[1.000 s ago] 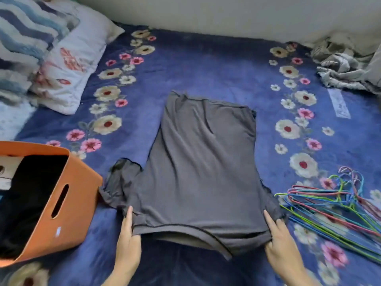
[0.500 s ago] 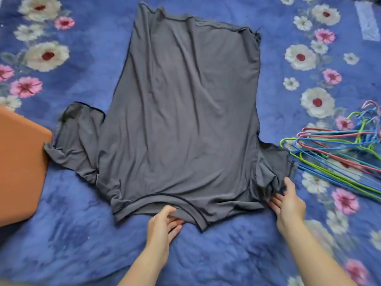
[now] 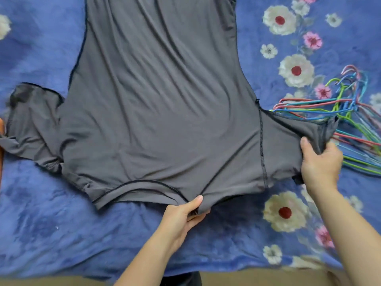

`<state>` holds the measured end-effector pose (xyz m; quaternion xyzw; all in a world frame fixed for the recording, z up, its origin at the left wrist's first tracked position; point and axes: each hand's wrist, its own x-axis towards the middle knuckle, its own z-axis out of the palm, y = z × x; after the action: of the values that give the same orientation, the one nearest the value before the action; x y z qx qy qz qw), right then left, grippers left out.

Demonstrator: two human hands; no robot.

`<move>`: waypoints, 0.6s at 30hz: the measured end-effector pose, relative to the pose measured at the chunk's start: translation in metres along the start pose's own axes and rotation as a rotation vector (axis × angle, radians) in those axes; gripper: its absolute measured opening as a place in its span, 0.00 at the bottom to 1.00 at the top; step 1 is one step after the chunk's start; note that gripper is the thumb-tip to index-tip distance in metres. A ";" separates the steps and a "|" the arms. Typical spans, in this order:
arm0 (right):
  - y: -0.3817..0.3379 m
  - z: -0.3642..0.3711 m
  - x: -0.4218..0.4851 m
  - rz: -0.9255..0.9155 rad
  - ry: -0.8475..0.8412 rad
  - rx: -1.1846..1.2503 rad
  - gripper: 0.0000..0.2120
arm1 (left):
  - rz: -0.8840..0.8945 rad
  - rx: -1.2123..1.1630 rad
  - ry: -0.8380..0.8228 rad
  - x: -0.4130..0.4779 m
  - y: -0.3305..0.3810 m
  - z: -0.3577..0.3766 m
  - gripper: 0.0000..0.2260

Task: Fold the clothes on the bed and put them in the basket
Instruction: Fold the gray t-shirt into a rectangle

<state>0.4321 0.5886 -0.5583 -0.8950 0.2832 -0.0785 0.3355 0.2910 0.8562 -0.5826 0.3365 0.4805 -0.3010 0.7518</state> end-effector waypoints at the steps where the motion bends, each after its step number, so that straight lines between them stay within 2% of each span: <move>1: 0.009 -0.009 0.006 -0.066 -0.018 -0.115 0.13 | -0.016 0.034 -0.015 -0.002 -0.008 0.000 0.09; 3: 0.032 -0.019 0.015 -0.102 -0.080 -0.350 0.16 | -0.074 0.120 -0.001 -0.001 -0.029 0.003 0.10; 5: 0.058 -0.026 0.021 -0.015 -0.114 -0.470 0.16 | -0.154 0.208 0.030 0.002 -0.050 0.010 0.12; 7: 0.078 -0.030 0.019 0.104 -0.155 -0.485 0.16 | -0.224 0.281 0.058 0.006 -0.062 0.016 0.14; 9: 0.097 -0.032 0.013 0.187 -0.157 -0.466 0.18 | -0.298 0.390 0.015 0.007 -0.065 0.017 0.15; 11: 0.103 -0.031 -0.002 0.220 -0.086 -0.473 0.22 | -0.400 0.539 -0.069 0.005 -0.056 0.013 0.20; 13: 0.094 -0.026 -0.029 0.199 0.001 -0.451 0.26 | -0.438 0.712 -0.082 0.000 -0.041 0.004 0.23; 15: 0.077 -0.014 -0.071 0.057 -0.002 -0.385 0.25 | -0.330 0.846 0.010 -0.006 -0.021 -0.009 0.22; 16: 0.068 -0.007 -0.095 -0.048 -0.045 -0.363 0.23 | -0.179 0.889 0.096 -0.010 -0.011 -0.019 0.19; 18: 0.049 0.008 -0.146 -0.306 -0.197 -0.317 0.20 | 0.294 1.028 0.355 -0.021 0.006 -0.046 0.15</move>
<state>0.2917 0.6451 -0.5889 -0.9724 0.1190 0.0046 0.2008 0.2649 0.8989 -0.5763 0.7686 0.3391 -0.3271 0.4328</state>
